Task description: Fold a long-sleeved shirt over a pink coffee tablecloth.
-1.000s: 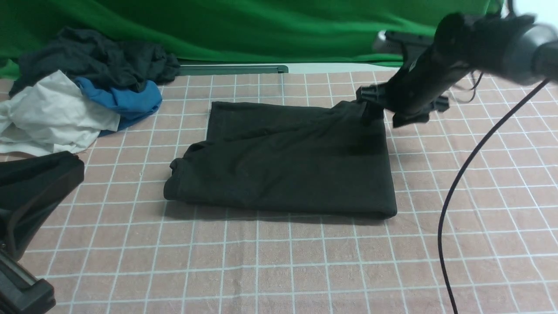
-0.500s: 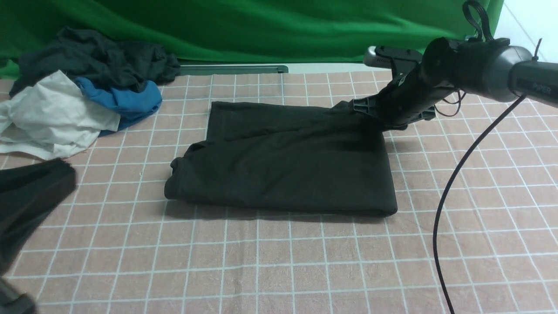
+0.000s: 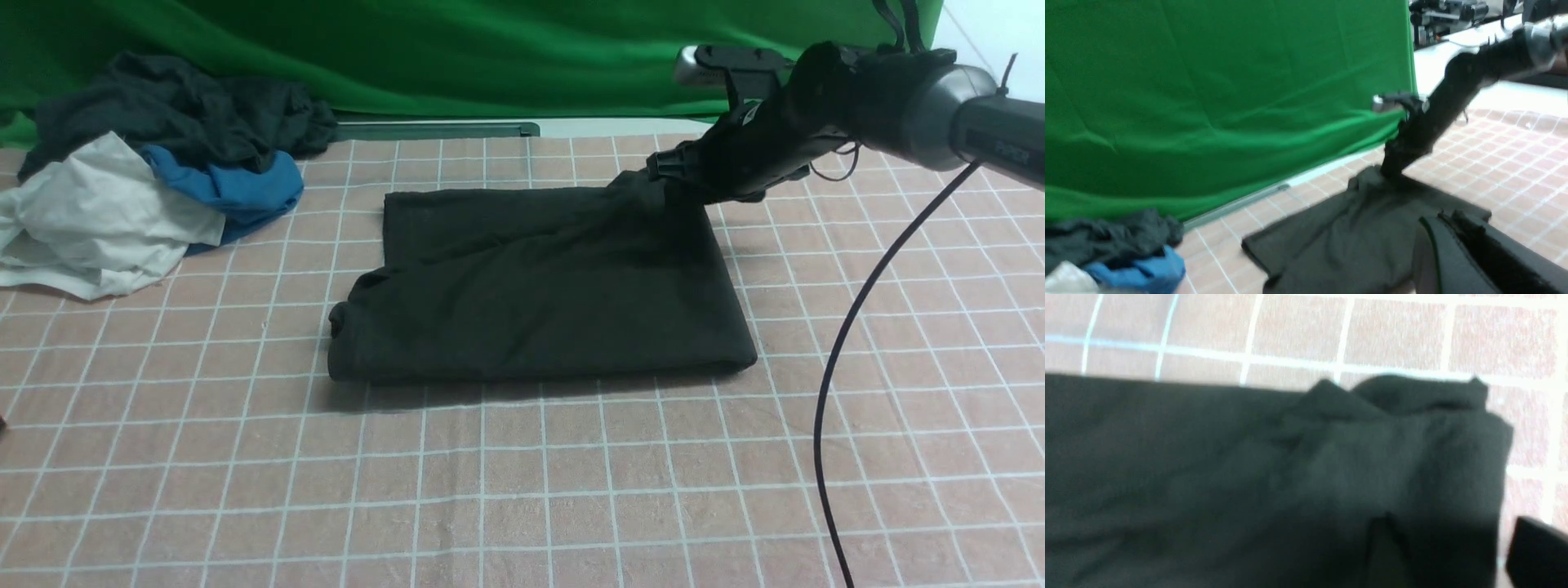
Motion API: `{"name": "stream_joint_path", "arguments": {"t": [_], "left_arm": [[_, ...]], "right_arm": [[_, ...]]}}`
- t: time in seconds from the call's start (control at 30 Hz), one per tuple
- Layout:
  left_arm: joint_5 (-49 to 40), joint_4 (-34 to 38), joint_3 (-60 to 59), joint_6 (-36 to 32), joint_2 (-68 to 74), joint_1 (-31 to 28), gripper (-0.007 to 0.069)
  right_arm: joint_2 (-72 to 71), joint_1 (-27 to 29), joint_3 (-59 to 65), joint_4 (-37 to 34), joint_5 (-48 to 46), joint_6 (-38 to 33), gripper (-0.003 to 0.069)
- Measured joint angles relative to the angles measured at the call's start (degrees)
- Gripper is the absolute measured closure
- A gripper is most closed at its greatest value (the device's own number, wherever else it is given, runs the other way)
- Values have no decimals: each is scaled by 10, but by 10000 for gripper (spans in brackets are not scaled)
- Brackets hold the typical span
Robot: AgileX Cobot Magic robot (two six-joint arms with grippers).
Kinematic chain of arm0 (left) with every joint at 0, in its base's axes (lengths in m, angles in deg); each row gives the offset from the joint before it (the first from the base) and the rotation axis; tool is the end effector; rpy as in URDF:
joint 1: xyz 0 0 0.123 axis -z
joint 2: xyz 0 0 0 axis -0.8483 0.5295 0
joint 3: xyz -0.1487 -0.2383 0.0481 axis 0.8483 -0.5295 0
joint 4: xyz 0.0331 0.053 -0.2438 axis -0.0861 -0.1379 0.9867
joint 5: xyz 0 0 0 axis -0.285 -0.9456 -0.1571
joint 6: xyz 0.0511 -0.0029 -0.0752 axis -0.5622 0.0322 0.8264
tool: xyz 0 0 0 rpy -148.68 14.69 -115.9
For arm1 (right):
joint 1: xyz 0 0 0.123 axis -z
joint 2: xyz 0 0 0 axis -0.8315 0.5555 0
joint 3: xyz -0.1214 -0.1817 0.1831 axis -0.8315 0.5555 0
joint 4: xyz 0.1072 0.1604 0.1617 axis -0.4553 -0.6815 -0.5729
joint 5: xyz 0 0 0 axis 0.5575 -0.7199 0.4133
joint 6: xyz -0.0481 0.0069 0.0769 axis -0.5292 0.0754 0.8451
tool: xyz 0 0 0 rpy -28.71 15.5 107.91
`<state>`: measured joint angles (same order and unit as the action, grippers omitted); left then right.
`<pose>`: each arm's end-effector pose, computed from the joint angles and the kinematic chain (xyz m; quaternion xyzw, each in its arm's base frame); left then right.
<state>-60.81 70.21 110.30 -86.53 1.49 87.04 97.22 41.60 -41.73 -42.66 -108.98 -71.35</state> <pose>0.0210 -0.0073 0.3132 0.2334 0.6791 -0.0927 0.6897 0.4828 0.1381 0.1746 -0.0733 0.9518 0.1168 0.2741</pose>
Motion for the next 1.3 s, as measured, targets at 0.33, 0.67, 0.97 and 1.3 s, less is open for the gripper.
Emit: {"name": "stream_joint_path", "arguments": {"t": [0.33, 0.67, 0.97, 1.3], "left_arm": [[25, 1, -67, 7, -19, 0, 608], [30, 1, -70, 12, -19, 0, 608], [32, 4, -76, 12, -19, 0, 608], [32, 4, -76, 12, -19, 0, 608]], "right_arm": [[-161, -3, 75, 41, -106, -11, 502], [-447, -57, 327, 47, -85, 23, 518], [-688, -120, 509, 47, -74, 79, 613], [-863, -128, 624, 50, -58, 85, 635]]}}
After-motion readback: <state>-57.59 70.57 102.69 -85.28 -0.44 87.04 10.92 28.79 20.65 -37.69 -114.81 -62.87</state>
